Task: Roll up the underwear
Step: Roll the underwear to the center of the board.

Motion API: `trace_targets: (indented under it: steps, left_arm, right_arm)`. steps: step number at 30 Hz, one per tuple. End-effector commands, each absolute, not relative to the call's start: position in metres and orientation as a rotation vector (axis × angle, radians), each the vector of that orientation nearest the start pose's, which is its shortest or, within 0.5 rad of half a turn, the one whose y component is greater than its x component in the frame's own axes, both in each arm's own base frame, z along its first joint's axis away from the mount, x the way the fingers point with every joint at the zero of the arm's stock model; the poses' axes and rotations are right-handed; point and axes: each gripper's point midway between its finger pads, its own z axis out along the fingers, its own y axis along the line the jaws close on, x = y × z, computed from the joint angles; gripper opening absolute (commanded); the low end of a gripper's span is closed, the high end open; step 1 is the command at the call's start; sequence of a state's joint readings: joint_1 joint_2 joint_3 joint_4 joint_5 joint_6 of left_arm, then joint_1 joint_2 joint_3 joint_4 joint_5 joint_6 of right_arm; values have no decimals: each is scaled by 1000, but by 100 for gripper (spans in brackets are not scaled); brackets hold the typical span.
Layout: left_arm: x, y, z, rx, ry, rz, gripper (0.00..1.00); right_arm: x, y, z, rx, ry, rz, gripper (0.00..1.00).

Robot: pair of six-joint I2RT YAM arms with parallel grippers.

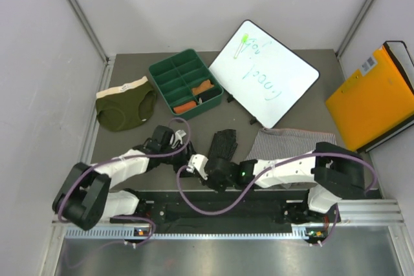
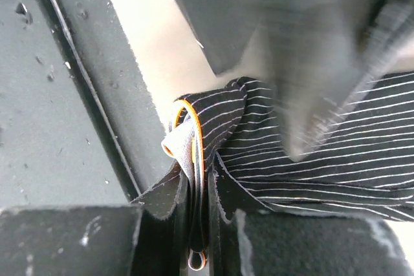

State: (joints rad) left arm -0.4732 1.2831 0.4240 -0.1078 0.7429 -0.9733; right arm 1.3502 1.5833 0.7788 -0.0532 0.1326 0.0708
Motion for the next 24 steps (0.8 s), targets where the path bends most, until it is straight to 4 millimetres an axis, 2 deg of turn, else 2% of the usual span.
trace_targets:
  steps: [1, 4, 5, 6, 8, 9, 12, 13, 14, 16, 17, 24]
  left_arm:
    - [163, -223, 60, -376, 2654, -1307, 62]
    - [172, -215, 57, -385, 2556, -1245, 62]
    - [173, -214, 58, -383, 2528, -1243, 62]
    - [175, -213, 60, -373, 2495, -1243, 61]
    - [182, -210, 65, -337, 2399, -1238, 59]
    - [183, -208, 66, -303, 2370, -1224, 56]
    - [190, -205, 76, -219, 2270, -1190, 54]
    - [191, -205, 82, -191, 2232, -1195, 53]
    - [194, -207, 89, -163, 2190, -1207, 53]
    - [194, -209, 94, -118, 2160, -1222, 51]
    - [196, -212, 99, -90, 2124, -1234, 50]
    - [189, -228, 95, 74, 2093, -1267, 49]
  right_arm:
    - [96, 375, 64, -1436, 2026, 774, 0]
    - [104, 372, 63, -1435, 2091, 876, 0]
    - [101, 371, 63, -1450, 2106, 929, 0]
    - [110, 369, 64, -1423, 2128, 944, 0]
    - [109, 370, 63, -1422, 2154, 1020, 0]
    - [118, 369, 65, -1388, 2174, 1042, 0]
    - [119, 368, 61, -1379, 2219, 1135, 0]
    - [126, 368, 62, -1356, 2228, 1151, 0]
    - [125, 367, 58, -1363, 2249, 1184, 0]
    - [135, 367, 57, -1329, 2277, 1208, 0]
    - [133, 367, 58, -1334, 2278, 1252, 0]
    - [155, 363, 49, -1246, 2358, 1343, 0]
